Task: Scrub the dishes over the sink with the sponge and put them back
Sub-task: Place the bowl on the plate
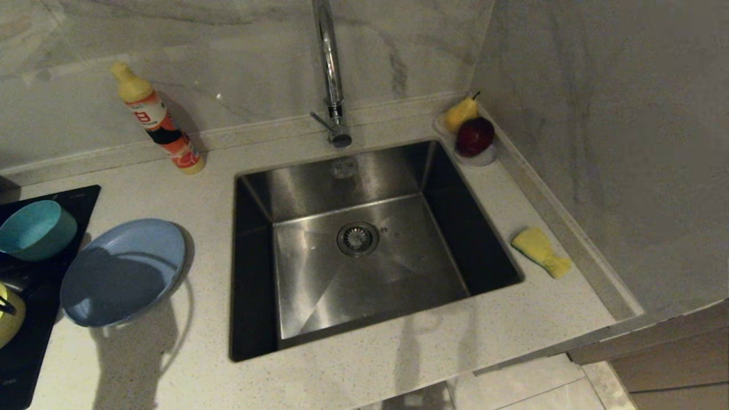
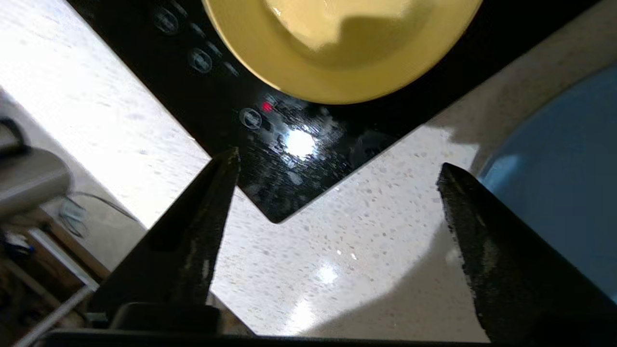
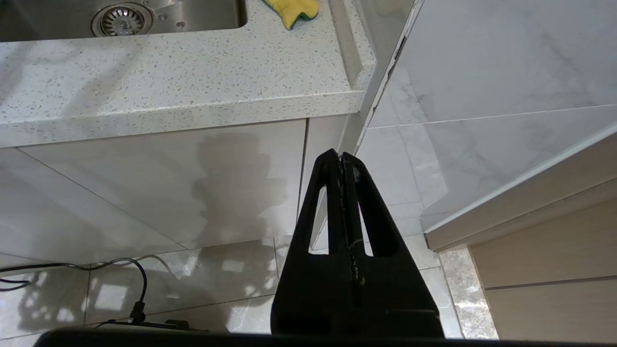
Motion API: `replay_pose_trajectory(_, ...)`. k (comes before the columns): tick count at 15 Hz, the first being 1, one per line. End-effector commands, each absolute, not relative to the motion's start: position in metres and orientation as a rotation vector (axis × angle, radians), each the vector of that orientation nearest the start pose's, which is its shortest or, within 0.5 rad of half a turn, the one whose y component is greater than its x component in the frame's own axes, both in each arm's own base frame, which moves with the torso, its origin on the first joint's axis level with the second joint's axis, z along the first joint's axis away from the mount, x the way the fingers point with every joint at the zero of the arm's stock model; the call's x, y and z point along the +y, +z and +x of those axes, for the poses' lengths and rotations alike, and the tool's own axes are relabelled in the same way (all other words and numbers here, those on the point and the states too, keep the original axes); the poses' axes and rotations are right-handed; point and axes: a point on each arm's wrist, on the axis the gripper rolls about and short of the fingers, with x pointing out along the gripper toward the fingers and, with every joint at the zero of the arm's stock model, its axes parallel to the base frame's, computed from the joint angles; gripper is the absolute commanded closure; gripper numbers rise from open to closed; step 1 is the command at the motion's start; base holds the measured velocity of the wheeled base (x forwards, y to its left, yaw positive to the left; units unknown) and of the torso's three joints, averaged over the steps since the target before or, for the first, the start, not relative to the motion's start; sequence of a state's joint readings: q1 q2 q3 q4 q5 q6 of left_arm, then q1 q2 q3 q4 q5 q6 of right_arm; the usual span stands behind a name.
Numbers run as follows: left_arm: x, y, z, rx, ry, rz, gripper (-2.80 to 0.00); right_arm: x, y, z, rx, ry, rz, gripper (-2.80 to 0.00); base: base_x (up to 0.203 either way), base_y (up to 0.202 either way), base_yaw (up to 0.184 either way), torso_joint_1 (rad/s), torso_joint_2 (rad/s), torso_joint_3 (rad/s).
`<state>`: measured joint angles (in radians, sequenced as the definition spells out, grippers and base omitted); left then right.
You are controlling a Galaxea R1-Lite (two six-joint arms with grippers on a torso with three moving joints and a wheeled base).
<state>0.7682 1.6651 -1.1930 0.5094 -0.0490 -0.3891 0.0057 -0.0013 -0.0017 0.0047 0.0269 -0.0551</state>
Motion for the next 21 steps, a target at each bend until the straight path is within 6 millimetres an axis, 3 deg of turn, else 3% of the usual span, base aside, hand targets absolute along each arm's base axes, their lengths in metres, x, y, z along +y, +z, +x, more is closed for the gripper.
replay_pose_trajectory(1,0.199,0.188,0.203,0.827,0.826,-0.788,-2.8,0.0,0.075,-0.023,0.001,0.034,-0.055,0.0,0.0,0.0,0.0,0.0,0.0,0.0)
replay_pose_trajectory(5,0.202,0.189,0.207,0.788,0.796,-0.786,-2.8,0.0,0.075,-0.023,0.001,0.034,-0.056,0.0,0.0,0.0,0.0,0.0,0.0,0.0)
replay_pose_trajectory(12,0.221,0.171,0.223,0.786,0.785,-0.802,-2.8,0.0,0.075,-0.023,-0.001,0.034,-0.055,0.0,0.0,0.0,0.0,0.0,0.0,0.0)
replay_pose_trajectory(16,0.221,0.183,0.224,0.751,0.756,-0.785,-2.8,0.0,0.075,-0.023,0.001,0.034,-0.055,0.0,0.0,0.0,0.0,0.0,0.0,0.0)
replay_pose_trajectory(21,0.204,0.208,0.208,0.734,0.667,-0.658,-2.8,0.0,0.075,-0.023,-0.001,0.034,-0.055,0.0,0.0,0.0,0.0,0.0,0.0,0.0)
